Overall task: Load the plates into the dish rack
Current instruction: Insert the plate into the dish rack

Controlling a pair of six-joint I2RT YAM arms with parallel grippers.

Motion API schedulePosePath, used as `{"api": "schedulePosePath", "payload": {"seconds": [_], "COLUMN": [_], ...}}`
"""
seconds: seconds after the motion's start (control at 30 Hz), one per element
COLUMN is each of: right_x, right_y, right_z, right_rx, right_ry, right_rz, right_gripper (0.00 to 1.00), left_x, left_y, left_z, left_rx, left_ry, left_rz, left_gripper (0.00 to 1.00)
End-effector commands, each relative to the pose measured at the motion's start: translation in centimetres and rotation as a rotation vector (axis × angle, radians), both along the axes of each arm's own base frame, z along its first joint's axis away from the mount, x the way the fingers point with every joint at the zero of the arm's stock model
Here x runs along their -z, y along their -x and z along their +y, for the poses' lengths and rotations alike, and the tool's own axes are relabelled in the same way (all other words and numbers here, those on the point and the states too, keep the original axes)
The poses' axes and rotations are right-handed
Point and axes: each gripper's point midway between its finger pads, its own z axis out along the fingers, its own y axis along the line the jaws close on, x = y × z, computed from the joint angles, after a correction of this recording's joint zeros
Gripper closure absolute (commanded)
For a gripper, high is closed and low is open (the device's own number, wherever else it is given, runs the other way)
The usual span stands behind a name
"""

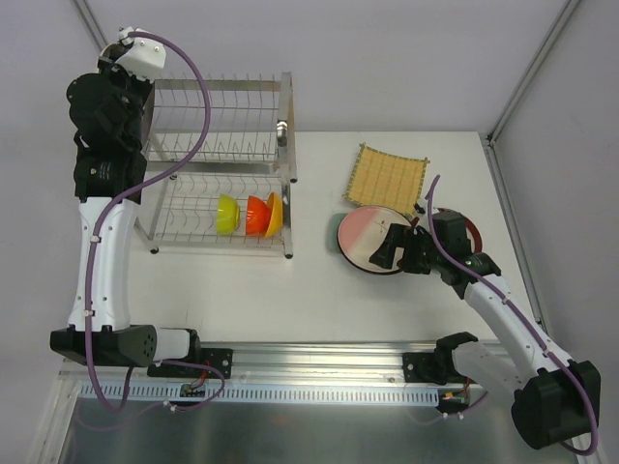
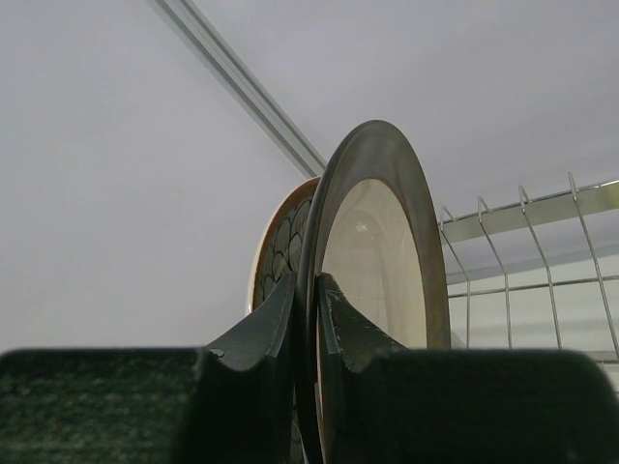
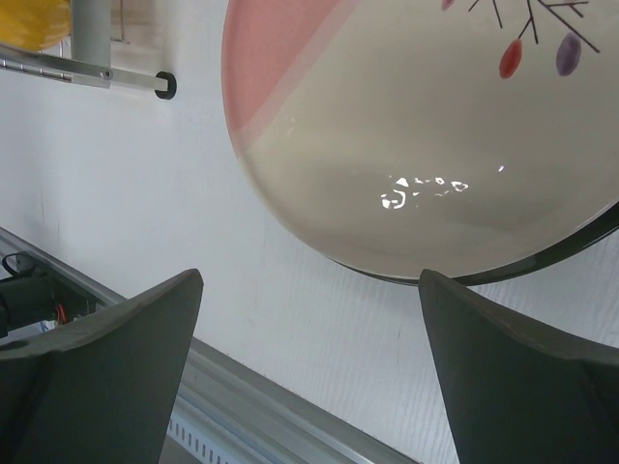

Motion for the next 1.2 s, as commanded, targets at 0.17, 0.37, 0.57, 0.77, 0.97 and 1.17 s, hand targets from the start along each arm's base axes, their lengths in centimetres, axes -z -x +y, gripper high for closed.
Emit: {"api": "schedulePosePath", "payload": {"seconds": [0.17,0.37,0.57,0.77,0.97,1.17], "right_x": [-1.9,-1.9,-1.8,-1.8,-1.9,-1.9], "right_y": [-0.9,-0.9,-0.9,-0.9,-1.0,-0.9], "right_z": [0.7,0.7,0.7,0.8,0.9,0.9], "right_rx": [-0.031,-0.032,-0.034,-0.039,-0.038,-0.041], "right_ry": [-0.019,-0.019,-0.017,-0.020,-0.022,-0.025], "right_rz": [-0.074,-0.076,-0.070,-0.068,-0.071,-0.067], "right_gripper": [0.00,0.00,0.00,0.01,0.00,0.00], "left_x": [-4.5,-3.2,-2.9,-3.2,-3.9,-4.6], "left_y": [2.2,1.6,1.5,1.8,2.5,3.4], "left_z": [1.0,1.2,1.5,1.7,1.4,1.1], "left_rx": [-0.009,-0.014,-0.030,-0.041,-0.025,-0.007], "left_ry": [0.019,0.023,0.029,0.031,0.042,0.047], "left_rz": [-0.189,-0.161,-0.155,-0.163,-0.186,-0.208], "left_gripper": [1.00,0.96,0.86,0.70,0.57,0.45]}}
